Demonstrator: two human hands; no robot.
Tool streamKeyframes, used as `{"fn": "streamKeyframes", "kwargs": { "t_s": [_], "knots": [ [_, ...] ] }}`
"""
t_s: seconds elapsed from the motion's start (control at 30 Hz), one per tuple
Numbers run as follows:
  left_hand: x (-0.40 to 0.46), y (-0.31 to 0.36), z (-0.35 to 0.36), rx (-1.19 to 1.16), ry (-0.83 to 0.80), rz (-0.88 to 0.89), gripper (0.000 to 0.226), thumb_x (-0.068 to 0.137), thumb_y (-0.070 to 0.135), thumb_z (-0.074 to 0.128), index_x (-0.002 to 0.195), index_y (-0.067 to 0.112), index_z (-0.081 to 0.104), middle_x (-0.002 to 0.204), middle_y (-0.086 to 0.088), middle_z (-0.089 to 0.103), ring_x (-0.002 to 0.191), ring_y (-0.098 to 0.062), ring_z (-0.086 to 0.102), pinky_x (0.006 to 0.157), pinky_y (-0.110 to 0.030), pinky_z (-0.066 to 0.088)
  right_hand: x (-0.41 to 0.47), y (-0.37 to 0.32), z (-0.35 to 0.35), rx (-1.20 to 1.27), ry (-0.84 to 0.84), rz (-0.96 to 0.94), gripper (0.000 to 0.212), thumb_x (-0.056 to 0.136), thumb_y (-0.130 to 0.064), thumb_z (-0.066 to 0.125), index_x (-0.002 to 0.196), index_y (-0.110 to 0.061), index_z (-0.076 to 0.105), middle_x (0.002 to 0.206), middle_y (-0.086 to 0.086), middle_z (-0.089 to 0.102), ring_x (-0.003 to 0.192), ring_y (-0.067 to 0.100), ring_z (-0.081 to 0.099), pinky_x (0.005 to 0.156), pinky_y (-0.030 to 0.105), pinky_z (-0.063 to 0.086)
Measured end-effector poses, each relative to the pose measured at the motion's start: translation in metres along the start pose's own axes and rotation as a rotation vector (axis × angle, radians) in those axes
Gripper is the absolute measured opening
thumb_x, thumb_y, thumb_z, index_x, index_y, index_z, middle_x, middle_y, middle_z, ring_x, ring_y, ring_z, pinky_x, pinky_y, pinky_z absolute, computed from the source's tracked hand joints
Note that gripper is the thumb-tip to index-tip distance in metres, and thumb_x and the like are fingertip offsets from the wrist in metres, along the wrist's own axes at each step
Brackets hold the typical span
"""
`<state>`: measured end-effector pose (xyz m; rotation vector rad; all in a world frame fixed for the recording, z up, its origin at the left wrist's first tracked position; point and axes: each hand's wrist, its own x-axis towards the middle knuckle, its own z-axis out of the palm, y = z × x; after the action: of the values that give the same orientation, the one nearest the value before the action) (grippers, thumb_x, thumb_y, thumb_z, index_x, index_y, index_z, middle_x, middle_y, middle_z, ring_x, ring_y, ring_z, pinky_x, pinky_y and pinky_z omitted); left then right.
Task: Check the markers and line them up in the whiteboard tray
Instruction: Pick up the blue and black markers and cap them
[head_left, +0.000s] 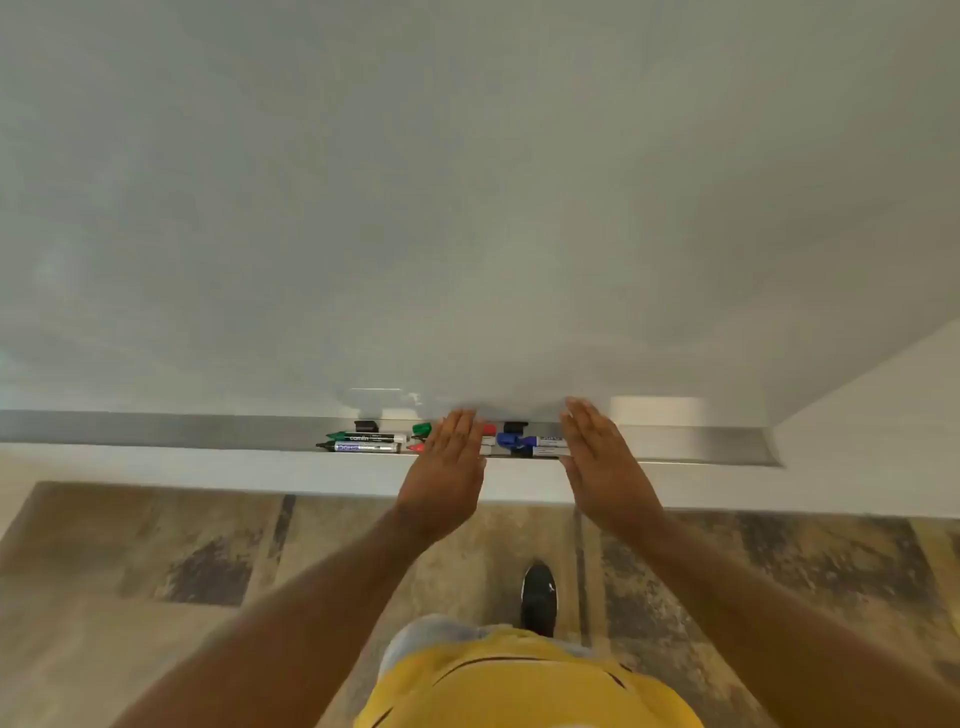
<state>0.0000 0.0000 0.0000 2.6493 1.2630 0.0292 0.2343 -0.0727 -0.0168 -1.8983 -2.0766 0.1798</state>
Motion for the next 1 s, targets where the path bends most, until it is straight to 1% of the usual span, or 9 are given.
{"fn": "streamKeyframes", "kwargs": {
  "t_s": [0.1,0.17,0.23,0.27,0.43,0.6,0.77,0.9,1.0],
  "knots": [
    [0.010,0.005,-0.003,0.017,0.082,0.045,0.050,0.093,0.009,0.054,0.141,0.003,0.042,0.143,-0.019,0.050,0.135,-0.033,0.045,0.112,-0.045,0.033,0.005,0.010,0.002,0.028,-0.045,0.044,0.051,0.091,-0.006,0.055,0.138,0.000,0.038,0.145,0.020,0.040,0.135,0.033,0.035,0.113,0.044,0.027],
    [0.017,0.007,-0.006,0.011,0.122,0.042,0.045,0.084,0.001,0.063,0.129,0.005,0.058,0.115,-0.016,0.071,0.103,-0.032,0.068,0.089,-0.042,0.054,0.010,0.013,0.001,0.059,-0.089,0.090,0.045,0.087,0.000,0.056,0.131,0.000,0.048,0.135,0.021,0.052,0.125,0.035,0.048,0.108,0.046,0.037],
    [0.022,0.007,-0.011,0.012,0.085,0.011,0.040,0.084,0.002,0.061,0.124,0.008,0.061,0.085,-0.011,0.074,0.070,-0.029,0.069,0.063,-0.034,0.054,0.016,0.016,-0.002,0.069,-0.092,0.101,0.040,0.084,0.003,0.055,0.124,-0.001,0.055,0.123,0.020,0.061,0.112,0.036,0.057,0.099,0.045,0.046],
    [0.025,0.006,-0.015,0.001,0.057,-0.024,0.038,0.087,0.004,0.056,0.125,0.011,0.059,0.079,-0.009,0.072,0.063,-0.029,0.066,0.058,-0.033,0.051,0.019,0.018,-0.003,0.065,-0.088,0.113,0.037,0.082,0.004,0.055,0.119,-0.002,0.058,0.116,0.019,0.064,0.104,0.037,0.059,0.093,0.044,0.049],
    [0.037,0.006,-0.007,-0.024,-0.051,-0.037,0.022,0.095,0.015,0.048,0.113,0.013,0.059,0.082,-0.008,0.070,0.067,-0.028,0.066,0.054,-0.029,0.047,0.026,0.019,-0.001,0.049,-0.092,0.123,0.027,0.081,0.004,0.058,0.107,-0.002,0.064,0.103,0.018,0.068,0.091,0.037,0.061,0.080,0.044,0.053],
    [0.044,0.004,0.009,-0.049,-0.133,-0.048,0.018,0.097,0.019,0.047,0.110,0.013,0.058,0.083,-0.007,0.070,0.067,-0.021,0.065,0.059,-0.031,0.054,0.026,0.018,0.008,0.037,-0.116,0.119,0.025,0.083,-0.003,0.062,0.107,0.000,0.063,0.102,0.019,0.068,0.090,0.038,0.062,0.080,0.045,0.054],
    [0.054,0.006,0.017,-0.076,-0.107,-0.023,0.032,0.093,0.017,0.052,0.124,0.012,0.054,0.086,-0.009,0.071,0.066,-0.025,0.066,0.055,-0.028,0.043,0.029,0.015,0.012,0.022,-0.150,0.145,0.028,0.083,-0.003,0.060,0.110,-0.003,0.062,0.106,0.017,0.067,0.094,0.035,0.060,0.081,0.043,0.052],
    [0.064,0.005,0.018,-0.091,-0.115,-0.012,0.030,0.090,0.020,0.055,0.119,0.015,0.056,0.094,-0.009,0.071,0.074,-0.028,0.068,0.063,-0.034,0.052,0.031,0.014,0.017,0.023,-0.184,0.179,0.032,0.083,-0.005,0.062,0.115,-0.004,0.060,0.111,0.017,0.065,0.098,0.034,0.059,0.086,0.043,0.052],
    [0.069,0.005,0.019,-0.078,-0.135,0.019,0.024,0.090,0.023,0.055,0.113,0.017,0.056,0.094,-0.007,0.071,0.074,-0.025,0.067,0.064,-0.033,0.051,0.032,0.014,0.020,0.017,-0.189,0.196,0.032,0.081,-0.006,0.066,0.113,-0.005,0.061,0.110,0.016,0.065,0.096,0.033,0.060,0.083,0.043,0.053]
  ]
}}
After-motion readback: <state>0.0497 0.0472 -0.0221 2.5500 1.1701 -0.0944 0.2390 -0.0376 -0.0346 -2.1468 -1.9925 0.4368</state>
